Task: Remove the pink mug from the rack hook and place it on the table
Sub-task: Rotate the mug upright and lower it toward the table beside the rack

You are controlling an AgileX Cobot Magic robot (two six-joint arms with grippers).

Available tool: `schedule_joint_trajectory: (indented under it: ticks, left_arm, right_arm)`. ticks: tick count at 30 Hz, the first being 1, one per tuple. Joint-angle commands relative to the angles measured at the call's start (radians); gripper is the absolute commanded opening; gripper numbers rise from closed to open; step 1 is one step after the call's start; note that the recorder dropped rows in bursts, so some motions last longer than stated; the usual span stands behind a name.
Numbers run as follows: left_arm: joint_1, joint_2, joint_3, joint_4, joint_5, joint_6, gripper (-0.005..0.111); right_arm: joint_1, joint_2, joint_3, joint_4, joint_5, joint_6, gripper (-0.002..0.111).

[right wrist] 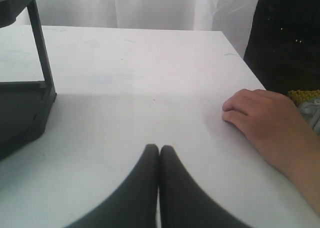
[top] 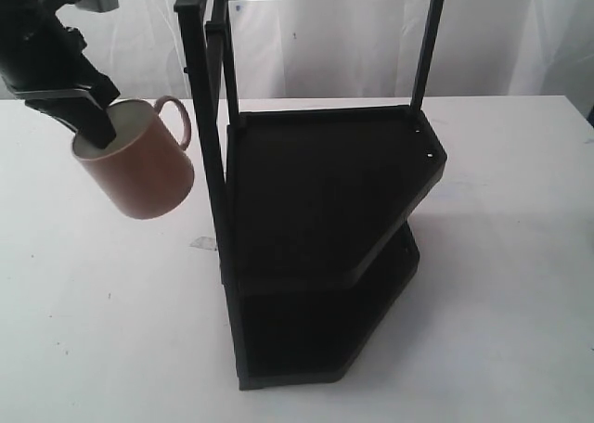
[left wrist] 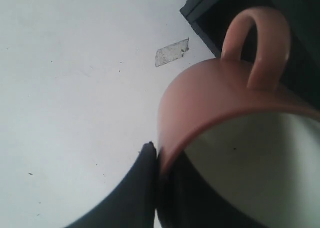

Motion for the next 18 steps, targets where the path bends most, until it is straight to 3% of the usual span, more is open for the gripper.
schedule_joint_trajectory:
  ticks: [1, 11, 18]
  left_arm:
    - [-0.001, 0.046, -0.008, -0.043, -0.024, -0.026, 0.0]
    - [-0.001, 0.17, -0.006, 0.037, -0.029, -0.027, 0.0]
    - [-0.001, 0.213, 0.02, -0.134, -0.036, 0.053, 0.0]
  right_arm:
    - [0.005, -0.005, 0.002, -0.009, -0.001, -0.003, 0.0]
    - [0.005, -0.005, 0.002, -0.009, -0.001, -0.003, 0.0]
    - [0.005, -0.005, 0.002, -0.009, -0.001, -0.003, 0.0]
